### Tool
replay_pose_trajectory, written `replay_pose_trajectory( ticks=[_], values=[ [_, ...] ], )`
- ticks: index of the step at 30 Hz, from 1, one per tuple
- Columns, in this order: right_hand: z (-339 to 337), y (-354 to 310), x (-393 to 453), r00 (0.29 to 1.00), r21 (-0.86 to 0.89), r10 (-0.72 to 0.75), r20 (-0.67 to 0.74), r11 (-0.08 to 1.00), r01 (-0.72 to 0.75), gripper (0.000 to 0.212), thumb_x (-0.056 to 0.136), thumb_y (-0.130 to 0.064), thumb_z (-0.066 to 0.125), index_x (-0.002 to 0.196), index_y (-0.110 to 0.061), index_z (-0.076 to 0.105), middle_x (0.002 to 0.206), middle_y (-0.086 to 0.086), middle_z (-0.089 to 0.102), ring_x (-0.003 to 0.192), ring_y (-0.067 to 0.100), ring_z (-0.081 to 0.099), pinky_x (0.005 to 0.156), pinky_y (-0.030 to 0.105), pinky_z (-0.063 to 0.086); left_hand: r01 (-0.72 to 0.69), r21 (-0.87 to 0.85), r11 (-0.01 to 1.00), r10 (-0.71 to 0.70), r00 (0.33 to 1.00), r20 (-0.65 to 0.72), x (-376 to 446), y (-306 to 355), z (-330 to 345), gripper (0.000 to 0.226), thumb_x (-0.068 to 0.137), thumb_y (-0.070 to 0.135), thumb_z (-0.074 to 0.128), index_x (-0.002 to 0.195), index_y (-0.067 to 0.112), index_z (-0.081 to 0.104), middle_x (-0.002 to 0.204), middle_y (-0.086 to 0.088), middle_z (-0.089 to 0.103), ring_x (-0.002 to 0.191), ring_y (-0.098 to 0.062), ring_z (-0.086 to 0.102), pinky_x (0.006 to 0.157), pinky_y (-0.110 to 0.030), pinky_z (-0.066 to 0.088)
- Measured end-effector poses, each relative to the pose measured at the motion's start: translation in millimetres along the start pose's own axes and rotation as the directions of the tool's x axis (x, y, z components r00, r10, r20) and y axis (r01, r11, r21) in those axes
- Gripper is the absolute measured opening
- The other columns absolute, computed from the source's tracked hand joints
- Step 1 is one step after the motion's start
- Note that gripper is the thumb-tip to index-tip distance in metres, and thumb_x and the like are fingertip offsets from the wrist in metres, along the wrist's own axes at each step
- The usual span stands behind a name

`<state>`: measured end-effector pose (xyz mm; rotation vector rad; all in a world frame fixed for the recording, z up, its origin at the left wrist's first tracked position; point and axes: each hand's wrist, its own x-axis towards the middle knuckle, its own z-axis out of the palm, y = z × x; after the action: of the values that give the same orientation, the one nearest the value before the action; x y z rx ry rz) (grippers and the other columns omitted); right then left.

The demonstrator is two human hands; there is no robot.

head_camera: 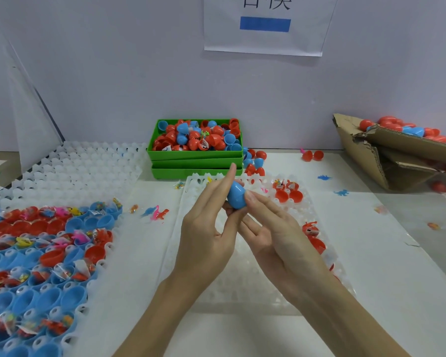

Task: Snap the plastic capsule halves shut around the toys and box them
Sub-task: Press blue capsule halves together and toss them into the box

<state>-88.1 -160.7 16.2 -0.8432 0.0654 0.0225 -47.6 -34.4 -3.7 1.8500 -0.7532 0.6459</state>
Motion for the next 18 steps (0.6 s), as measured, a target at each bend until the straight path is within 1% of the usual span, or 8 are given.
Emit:
replay_pose_trajectory(
  ticks=[2,4,5,8,10,14,16,18],
  values=[
    [-1,-2,0,0.998,0.007,0.002,0.057,1.000,-0.002,0.034,0.097,-0.023,0.072,0.126,-0.007,0.072,0.132,0.012,0.070,0.121,0.031,0.069,0.099,0.035,0.057,0.028,-0.011,1.000,-0.028,1.000,-0.002,2,0,-5,0.061,0.094,0.023,0.068,0.151,0.009,0.051,0.138,0.006,0.063,0.133,0.001,0.054,0.108,-0.011,0.043],
    [-2,-5,1,0.989,0.016,0.025,0.143,0.999,-0.028,0.035,0.100,-0.022,0.068,0.131,-0.007,0.069,0.139,0.013,0.065,0.128,0.031,0.064,0.106,0.039,0.052,0.082,-0.069,0.994,-0.083,0.996,-0.011,4,1,-11,0.061,0.093,0.031,0.069,0.150,0.019,0.051,0.138,0.019,0.060,0.131,0.010,0.053,0.106,-0.009,0.042],
    [-3,-6,2,0.984,0.006,0.028,0.178,1.000,-0.029,0.036,0.101,-0.020,0.066,0.135,-0.008,0.066,0.142,0.014,0.063,0.131,0.031,0.062,0.108,0.039,0.051,0.108,-0.117,0.987,-0.110,0.994,-0.010,5,2,-14,0.061,0.092,0.034,0.070,0.149,0.023,0.052,0.138,0.022,0.061,0.131,0.008,0.055,0.106,-0.010,0.043],
    [-3,-9,4,0.962,0.012,0.053,0.268,0.998,-0.058,0.041,0.101,-0.017,0.065,0.141,-0.007,0.061,0.146,0.016,0.059,0.137,0.031,0.056,0.110,0.039,0.049,0.112,-0.230,0.967,-0.123,0.992,-0.033,5,4,-20,0.053,0.090,0.030,0.074,0.141,0.022,0.059,0.133,0.013,0.070,0.129,-0.007,0.063,0.107,-0.022,0.050],
    [-5,-9,6,0.947,0.041,0.091,0.307,0.993,-0.109,0.040,0.101,-0.016,0.066,0.139,-0.005,0.062,0.146,0.017,0.059,0.138,0.033,0.055,0.109,0.040,0.050,0.100,-0.253,0.962,-0.117,0.992,-0.054,5,6,-22,0.049,0.089,0.027,0.075,0.136,0.018,0.065,0.130,0.008,0.073,0.127,-0.012,0.065,0.107,-0.026,0.051],
    [-9,-5,7,0.915,0.064,0.158,0.372,0.979,-0.195,0.044,0.092,-0.026,0.076,0.129,-0.003,0.070,0.133,0.014,0.068,0.134,0.035,0.058,0.108,0.041,0.051,0.094,-0.244,0.965,-0.112,0.992,-0.061,4,10,-23,0.050,0.090,0.036,0.078,0.132,0.011,0.070,0.125,0.004,0.075,0.121,-0.011,0.069,0.103,-0.026,0.054],
    [-10,-4,7,0.907,0.090,0.170,0.385,0.971,-0.220,0.045,0.091,-0.029,0.078,0.126,-0.003,0.072,0.127,0.011,0.071,0.131,0.029,0.062,0.106,0.038,0.052,0.085,-0.243,0.966,-0.104,0.992,-0.068,4,12,-22,0.049,0.089,0.035,0.079,0.130,0.010,0.071,0.123,0.005,0.076,0.119,-0.010,0.070,0.101,-0.023,0.053],
    [-11,-2,6,0.901,0.127,0.174,0.397,0.962,-0.242,0.041,0.093,-0.028,0.076,0.125,-0.003,0.073,0.122,0.010,0.073,0.127,0.025,0.064,0.105,0.037,0.052,0.071,-0.242,0.968,-0.091,0.993,-0.072,3,12,-20,0.045,0.089,0.030,0.081,0.129,0.011,0.072,0.121,0.005,0.076,0.118,-0.010,0.070,0.101,-0.022,0.052]
  ],
)
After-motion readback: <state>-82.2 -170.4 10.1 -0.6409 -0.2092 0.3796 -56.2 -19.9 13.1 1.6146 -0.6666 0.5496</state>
